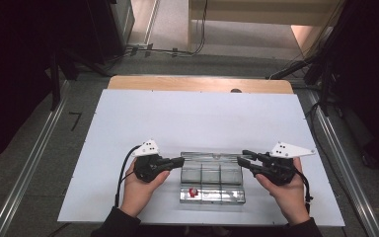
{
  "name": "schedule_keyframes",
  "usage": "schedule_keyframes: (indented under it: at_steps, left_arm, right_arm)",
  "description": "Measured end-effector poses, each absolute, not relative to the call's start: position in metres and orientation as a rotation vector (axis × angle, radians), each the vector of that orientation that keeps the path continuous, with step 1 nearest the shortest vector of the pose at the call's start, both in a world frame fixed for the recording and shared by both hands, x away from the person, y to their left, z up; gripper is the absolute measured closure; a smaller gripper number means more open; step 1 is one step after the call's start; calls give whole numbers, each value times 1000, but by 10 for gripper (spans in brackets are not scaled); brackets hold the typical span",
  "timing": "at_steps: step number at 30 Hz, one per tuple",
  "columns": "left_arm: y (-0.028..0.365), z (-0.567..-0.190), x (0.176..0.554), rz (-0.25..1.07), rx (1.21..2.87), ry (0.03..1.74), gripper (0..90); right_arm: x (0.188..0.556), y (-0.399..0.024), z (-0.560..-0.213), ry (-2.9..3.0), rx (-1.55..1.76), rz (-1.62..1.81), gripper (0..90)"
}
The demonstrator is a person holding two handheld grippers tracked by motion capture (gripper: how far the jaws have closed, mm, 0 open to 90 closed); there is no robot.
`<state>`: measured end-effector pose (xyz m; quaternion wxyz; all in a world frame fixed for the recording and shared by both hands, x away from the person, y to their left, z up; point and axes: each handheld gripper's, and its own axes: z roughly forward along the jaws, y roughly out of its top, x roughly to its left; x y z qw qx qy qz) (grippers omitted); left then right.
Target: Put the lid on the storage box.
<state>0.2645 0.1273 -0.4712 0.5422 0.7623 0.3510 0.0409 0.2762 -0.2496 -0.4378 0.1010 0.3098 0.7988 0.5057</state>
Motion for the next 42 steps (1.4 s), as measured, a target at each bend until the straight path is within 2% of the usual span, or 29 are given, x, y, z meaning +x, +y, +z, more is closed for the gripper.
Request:
schedule_keyframes:
  at_steps: [18,21,26,30,42]
  left_arm:
    - [128,-471,264,93,1803,828,900]
    - [128,-471,264,92,1803,827,900]
    - [128,-471,264,91,1796,828,900]
    - [129,-471,264,90,1793,823,900]
    - [127,-470,263,85,1793,814,900]
  right_arm:
    - [273,-267,-444,2354,978,1484,610]
    - [271,-269,-447,2361,991,1481,633]
    - [269,-271,-451,2412,977,1500,779]
    - [269,-270,-454,2442,974,1516,862]
    - [268,-269,-454,2437,959,1535,877]
